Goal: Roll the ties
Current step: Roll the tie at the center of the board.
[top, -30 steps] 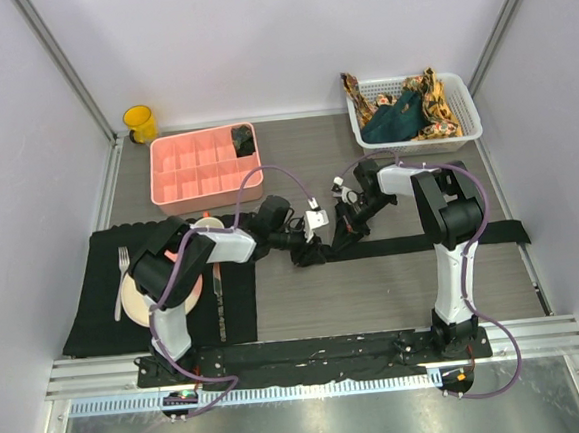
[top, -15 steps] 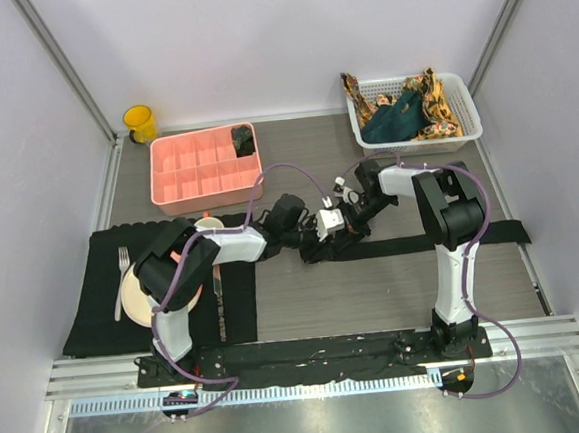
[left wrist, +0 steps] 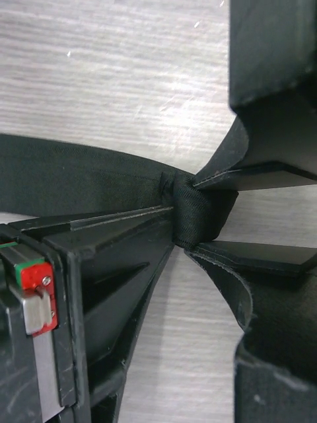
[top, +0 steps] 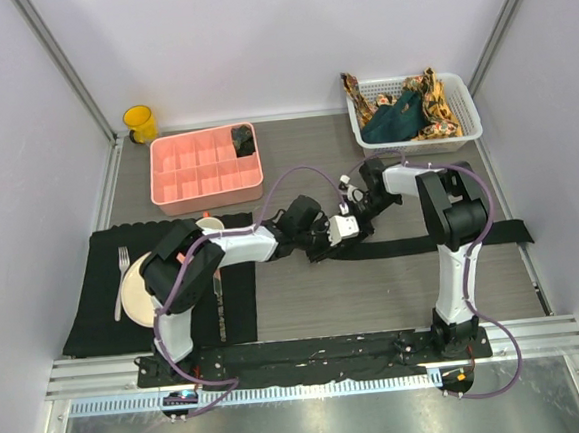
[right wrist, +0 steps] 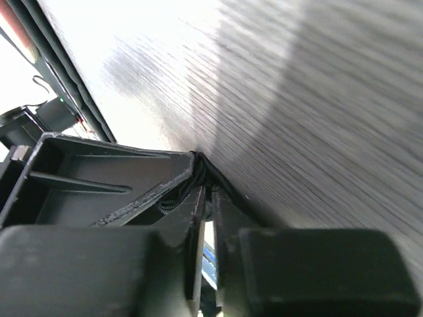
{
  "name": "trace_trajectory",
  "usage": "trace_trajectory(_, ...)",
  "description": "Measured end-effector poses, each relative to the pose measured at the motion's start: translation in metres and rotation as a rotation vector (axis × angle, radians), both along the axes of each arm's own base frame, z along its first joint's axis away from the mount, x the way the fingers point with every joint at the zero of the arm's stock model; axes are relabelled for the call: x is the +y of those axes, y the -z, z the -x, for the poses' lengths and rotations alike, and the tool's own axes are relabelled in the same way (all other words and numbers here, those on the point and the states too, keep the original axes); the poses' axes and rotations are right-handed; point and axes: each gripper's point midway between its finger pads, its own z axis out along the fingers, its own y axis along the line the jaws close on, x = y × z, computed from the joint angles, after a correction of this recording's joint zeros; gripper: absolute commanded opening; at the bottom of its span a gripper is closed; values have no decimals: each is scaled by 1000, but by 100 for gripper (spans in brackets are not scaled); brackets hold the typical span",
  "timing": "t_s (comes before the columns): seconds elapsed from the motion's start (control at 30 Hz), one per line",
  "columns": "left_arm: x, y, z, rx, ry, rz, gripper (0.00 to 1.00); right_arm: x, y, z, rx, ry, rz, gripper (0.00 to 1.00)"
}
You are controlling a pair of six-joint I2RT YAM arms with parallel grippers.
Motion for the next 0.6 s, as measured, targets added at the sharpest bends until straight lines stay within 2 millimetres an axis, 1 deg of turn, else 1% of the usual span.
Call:
trace_trajectory(0.03,-1,0,-2,-13,3,-5,19,-2,-2,-2,2,11,-3,25)
trace_trajectory(0.1,-4,0,-5,-33,2,-11,19,-8,-4,-8,-1,33,-2,28)
trace_trajectory(0.17,-6,0,-7,-36,0,-17,19,-14,-6,-14,-6,54,-4,34)
trace_trajectory(0.2,-7,0,-7,-38,2,-17,19,-16,-8,-17,-12,64,-9,35)
trace_trajectory(0.3,-12,-1,-9,-40,3,-17,19,-20,-19,-23,-25,92,-43,39)
trace_trajectory(0.43,-15,-1,-10,-37,-1,-21,19,-13,-35,-23,-49,87,-93,41)
trace_trajectory(0.6,-14,0,-10,-32,-4,-23,19,-12,-36,-19,-54,88,-105,40)
